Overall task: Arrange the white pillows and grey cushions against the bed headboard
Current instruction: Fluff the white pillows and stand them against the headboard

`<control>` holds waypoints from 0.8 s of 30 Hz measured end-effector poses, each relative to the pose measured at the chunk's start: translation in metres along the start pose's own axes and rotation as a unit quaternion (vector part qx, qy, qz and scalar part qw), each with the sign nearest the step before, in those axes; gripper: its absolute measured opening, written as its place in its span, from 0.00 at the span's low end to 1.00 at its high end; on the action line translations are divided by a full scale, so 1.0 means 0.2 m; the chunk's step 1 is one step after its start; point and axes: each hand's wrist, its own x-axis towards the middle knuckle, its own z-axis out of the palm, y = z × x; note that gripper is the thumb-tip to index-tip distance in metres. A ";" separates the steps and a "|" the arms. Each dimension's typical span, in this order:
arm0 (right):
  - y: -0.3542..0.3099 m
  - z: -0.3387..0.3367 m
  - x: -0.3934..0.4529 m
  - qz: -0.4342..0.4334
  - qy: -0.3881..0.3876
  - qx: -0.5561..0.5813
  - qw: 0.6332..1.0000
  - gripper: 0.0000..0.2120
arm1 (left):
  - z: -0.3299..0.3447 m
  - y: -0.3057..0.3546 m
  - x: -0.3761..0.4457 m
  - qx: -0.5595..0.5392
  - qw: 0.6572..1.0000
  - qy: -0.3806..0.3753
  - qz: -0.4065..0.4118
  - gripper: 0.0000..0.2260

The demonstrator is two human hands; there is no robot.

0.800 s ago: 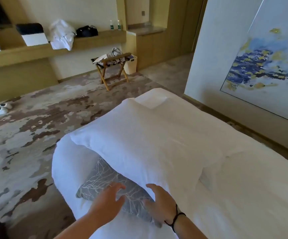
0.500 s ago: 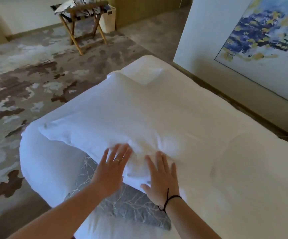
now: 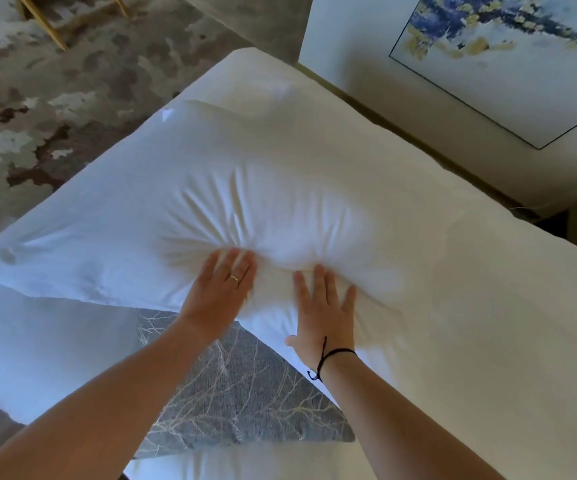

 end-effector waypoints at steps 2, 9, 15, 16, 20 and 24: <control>-0.03 0.00 0.01 0.012 -0.007 -0.001 1.000 0.48 | 0.01 -0.01 -0.01 0.012 1.000 -0.002 0.015 0.29; -0.05 -0.03 -0.07 0.003 0.010 0.039 0.999 0.18 | -0.10 0.08 -0.08 0.019 0.990 -0.142 0.015 0.14; 0.02 -0.11 -0.20 0.031 0.011 0.091 0.995 0.13 | -0.32 0.17 -0.15 -0.029 0.987 -0.155 -0.016 0.10; 0.06 -0.13 -0.23 0.031 0.016 0.088 0.996 0.12 | -0.37 0.19 -0.14 -0.034 0.987 -0.155 -0.018 0.10; 0.31 -0.22 -0.38 0.033 0.067 0.065 0.995 0.09 | -0.59 0.34 -0.09 -0.062 0.988 -0.141 0.008 0.07; 0.63 -0.34 -0.59 0.073 0.166 0.084 0.980 0.08 | -0.86 0.60 -0.04 -0.084 0.989 -0.115 0.032 0.08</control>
